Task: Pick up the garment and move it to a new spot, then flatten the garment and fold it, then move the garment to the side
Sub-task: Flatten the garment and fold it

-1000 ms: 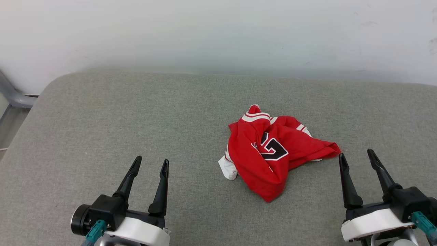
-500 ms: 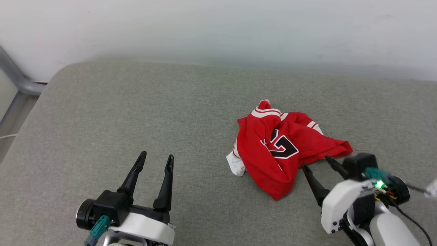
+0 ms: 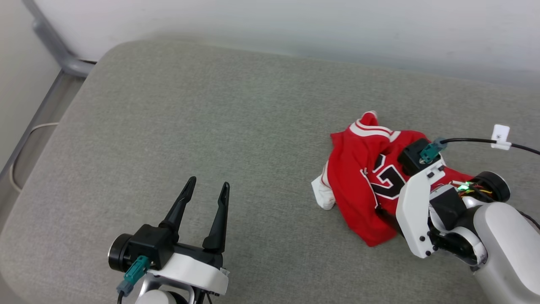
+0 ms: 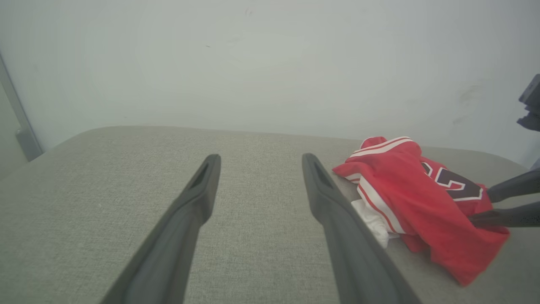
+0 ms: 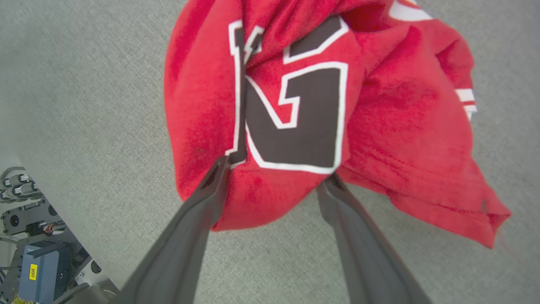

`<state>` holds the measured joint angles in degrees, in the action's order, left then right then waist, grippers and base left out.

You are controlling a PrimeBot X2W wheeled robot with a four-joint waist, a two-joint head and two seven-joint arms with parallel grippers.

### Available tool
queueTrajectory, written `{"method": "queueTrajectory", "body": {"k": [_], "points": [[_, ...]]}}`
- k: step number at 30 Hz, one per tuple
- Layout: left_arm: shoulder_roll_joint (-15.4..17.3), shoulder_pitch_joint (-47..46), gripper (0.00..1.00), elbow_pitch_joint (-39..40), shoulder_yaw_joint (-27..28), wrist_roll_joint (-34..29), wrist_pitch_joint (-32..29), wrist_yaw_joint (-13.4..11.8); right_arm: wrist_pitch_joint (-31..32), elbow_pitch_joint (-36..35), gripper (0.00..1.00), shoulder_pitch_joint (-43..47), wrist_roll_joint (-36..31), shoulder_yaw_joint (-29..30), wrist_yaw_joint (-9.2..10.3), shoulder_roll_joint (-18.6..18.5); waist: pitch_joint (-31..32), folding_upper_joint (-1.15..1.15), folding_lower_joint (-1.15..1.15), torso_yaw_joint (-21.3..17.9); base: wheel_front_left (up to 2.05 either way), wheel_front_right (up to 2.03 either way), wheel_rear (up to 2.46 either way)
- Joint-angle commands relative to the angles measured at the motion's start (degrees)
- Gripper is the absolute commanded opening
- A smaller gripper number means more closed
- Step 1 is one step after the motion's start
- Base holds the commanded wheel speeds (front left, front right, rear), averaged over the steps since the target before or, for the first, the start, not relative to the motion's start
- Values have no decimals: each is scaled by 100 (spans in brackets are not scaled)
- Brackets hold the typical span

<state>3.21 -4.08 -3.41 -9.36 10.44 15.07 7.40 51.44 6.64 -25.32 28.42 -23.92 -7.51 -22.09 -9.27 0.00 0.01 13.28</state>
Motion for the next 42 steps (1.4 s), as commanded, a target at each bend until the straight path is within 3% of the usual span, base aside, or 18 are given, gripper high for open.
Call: {"method": "queueTrajectory", "body": {"k": [1,5,6,7,8,14,22,29,35,36,37,38,39,42], "points": [[-13,-99,100,-11,-16,28,15,9,63,124,100,-109,1,-68,4,-16,-89,0,-1,128,0,0,0],[-21,-128,100,-28,-48,45,16,9,156,421,100,-186,-13,-301,4,-1,-113,0,-1,202,0,0,0],[-21,-129,100,-38,-50,48,15,9,175,505,92,-200,8,-374,4,-10,-112,0,-1,214,0,0,0],[-22,-130,100,-45,-50,52,15,10,169,603,33,-219,10,-430,4,-21,-107,0,-1,220,0,0,0],[-24,-124,100,-50,-44,49,15,10,167,662,0,-230,13,-525,4,-46,-97,0,-1,221,0,0,0],[-26,18,100,-92,32,-3,15,10,-16,678,0,-27,228,-580,4,-242,120,0,-1,19,0,0,0],[-19,166,100,-136,39,-29,15,10,40,-42,0,1101,184,336,4,-480,359,0,-1,-380,0,0,0],[-10,233,100,-179,28,-38,15,10,86,-602,0,2530,-100,1392,4,37,440,0,-1,-612,0,0,0],[40,165,100,-236,-46,2,15,10,-247,-569,0,2849,-477,1736,5,475,419,0,-1,-741,0,0,0],[44,150,100,-242,-47,6,15,10,-329,-552,19,2822,-525,1746,4,530,418,0,-1,-757,0,0,0],[44,139,100,-245,-48,10,15,11,-389,-525,71,2801,-540,1758,4,582,418,0,-1,-774,0,0,0],[49,131,100,-251,-48,16,15,10,-431,-511,94,2776,-572,1743,4,594,418,0,-1,-789,0,0,0],[61,127,100,-263,-56,19,16,10,-468,-502,100,2752,-586,1736,4,599,422,0,-1,-805,0,0,0],[79,125,100,-286,-62,28,15,10,-802,-629,100,2629,-552,1824,4,666,428,0,-1,-851,0,0,0]]}}
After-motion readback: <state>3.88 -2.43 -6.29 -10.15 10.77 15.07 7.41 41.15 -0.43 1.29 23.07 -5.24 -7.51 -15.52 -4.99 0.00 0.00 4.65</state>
